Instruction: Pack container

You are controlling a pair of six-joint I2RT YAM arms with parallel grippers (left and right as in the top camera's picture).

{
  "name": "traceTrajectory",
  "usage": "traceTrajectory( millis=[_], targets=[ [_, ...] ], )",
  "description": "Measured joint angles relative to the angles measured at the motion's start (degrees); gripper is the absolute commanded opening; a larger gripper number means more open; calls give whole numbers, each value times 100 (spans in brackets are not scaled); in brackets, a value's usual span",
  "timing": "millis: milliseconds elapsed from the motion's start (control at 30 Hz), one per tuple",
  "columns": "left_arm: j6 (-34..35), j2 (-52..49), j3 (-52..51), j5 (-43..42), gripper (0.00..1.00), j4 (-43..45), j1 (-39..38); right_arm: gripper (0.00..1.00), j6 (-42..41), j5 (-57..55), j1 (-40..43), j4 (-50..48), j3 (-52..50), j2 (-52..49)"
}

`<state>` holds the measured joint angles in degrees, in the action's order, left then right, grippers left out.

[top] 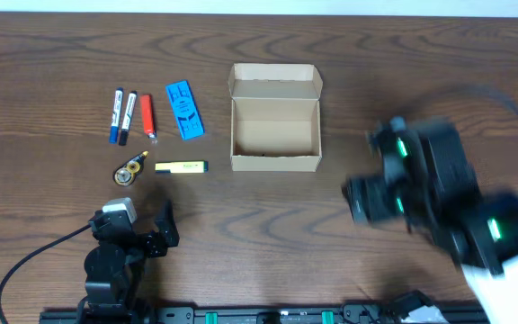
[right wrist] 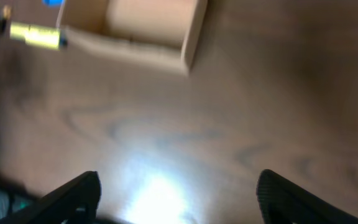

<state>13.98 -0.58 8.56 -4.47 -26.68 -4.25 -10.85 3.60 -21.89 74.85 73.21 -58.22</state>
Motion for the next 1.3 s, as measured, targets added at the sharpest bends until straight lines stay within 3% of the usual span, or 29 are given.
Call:
traceTrajectory(
  millis=[200, 333, 1033, 1300],
  targets=[
    [0, 0, 0, 0, 95, 0, 2, 92, 249, 332, 0, 918, -986, 1950],
    [0, 0, 0, 0, 95, 0, 2, 99, 282, 442, 0, 1246, -1001, 2358],
    [28, 0, 0, -24, 95, -4, 2, 99, 214, 503, 0, 1410, -1016, 2452],
    [586, 0, -26, -1408, 96, 247, 2, 99, 212, 503, 0, 1410, -1029, 2452]
  ],
)
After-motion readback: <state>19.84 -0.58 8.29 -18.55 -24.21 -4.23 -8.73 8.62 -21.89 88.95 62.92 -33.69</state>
